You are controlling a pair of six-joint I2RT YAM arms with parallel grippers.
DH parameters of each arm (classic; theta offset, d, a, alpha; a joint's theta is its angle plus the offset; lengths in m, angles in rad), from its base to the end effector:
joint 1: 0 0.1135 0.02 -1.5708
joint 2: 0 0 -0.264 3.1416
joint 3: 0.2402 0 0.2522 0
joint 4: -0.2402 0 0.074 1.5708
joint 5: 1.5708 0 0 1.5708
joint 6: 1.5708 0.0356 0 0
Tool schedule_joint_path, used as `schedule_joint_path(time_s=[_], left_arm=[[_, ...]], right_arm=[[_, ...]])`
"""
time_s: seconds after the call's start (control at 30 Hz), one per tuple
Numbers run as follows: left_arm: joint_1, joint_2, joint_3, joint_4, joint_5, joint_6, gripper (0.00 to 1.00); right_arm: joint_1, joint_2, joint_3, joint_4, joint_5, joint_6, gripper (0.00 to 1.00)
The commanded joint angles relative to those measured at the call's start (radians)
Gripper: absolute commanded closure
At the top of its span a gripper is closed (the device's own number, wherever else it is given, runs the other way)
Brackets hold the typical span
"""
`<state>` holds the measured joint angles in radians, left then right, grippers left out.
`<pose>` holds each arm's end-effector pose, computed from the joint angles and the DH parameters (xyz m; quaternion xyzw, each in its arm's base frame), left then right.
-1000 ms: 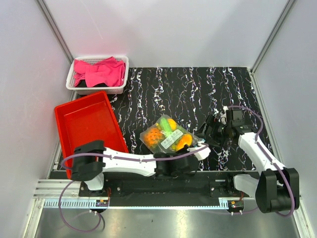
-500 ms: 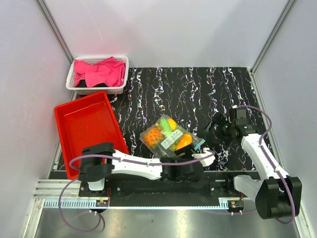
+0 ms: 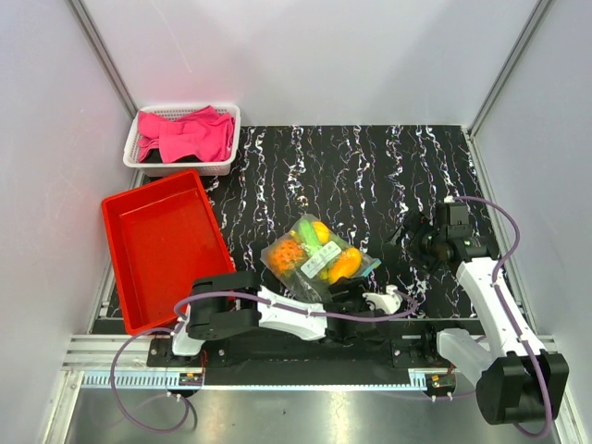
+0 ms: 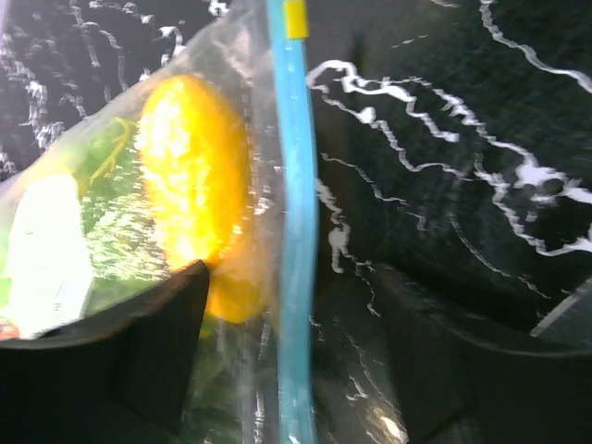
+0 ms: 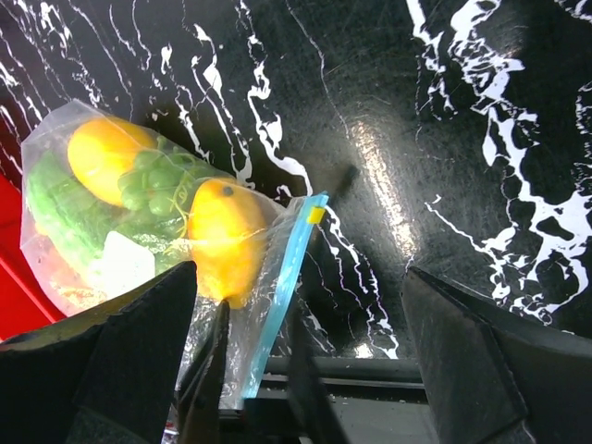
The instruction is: Open the zip-top bag and remove the fake food
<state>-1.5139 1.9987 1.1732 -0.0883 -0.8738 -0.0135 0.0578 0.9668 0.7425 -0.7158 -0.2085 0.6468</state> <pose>0.0499 -0.3967 0.1377 0.4849 0.7205 0.0871 0.4881 0.1857 0.0181 0.2469 0.2436 0.9142 0.1993 0.2554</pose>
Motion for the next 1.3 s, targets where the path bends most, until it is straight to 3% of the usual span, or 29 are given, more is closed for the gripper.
schedule_joint_path(time_s=[0.0,0.07,0.1,0.17,0.2,0.23,0.67,0.97,1.27], left_arm=[[0.026,-0.001,0.037,0.033,-0.120,-0.003,0.50],[0.029,-0.008,0.039,0.036,-0.129,0.013,0.62],[0.029,-0.017,0.046,0.032,-0.131,0.036,0.72],[0.029,-0.031,0.055,0.016,-0.116,0.052,0.80],[0.029,-0.044,0.065,-0.002,-0.116,0.052,0.95],[0.029,-0.054,0.069,-0.013,-0.113,0.050,1.00],[0.063,-0.342,0.092,-0.238,0.171,-0.077,1.00],[0.170,-0.618,-0.026,-0.225,0.369,-0.085,1.00],[0.299,-0.767,-0.066,-0.220,0.605,-0.112,1.00]], right_arm=[[-0.004,-0.004,0.021,0.015,-0.048,-0.019,0.00],[-0.004,0.000,0.008,0.026,-0.087,-0.021,0.00],[-0.004,0.001,0.006,0.033,-0.100,-0.024,0.00],[-0.006,0.007,0.006,0.035,-0.130,-0.036,0.00],[-0.004,0.007,0.005,0.036,-0.140,-0.041,0.00],[-0.006,0.004,0.001,0.036,-0.161,-0.051,0.00],[-0.004,-0.071,0.001,0.092,-0.256,-0.082,0.00],[-0.006,-0.028,0.070,0.102,-0.402,0.063,0.00],[-0.006,-0.033,0.142,0.200,-0.417,-0.028,0.00]])
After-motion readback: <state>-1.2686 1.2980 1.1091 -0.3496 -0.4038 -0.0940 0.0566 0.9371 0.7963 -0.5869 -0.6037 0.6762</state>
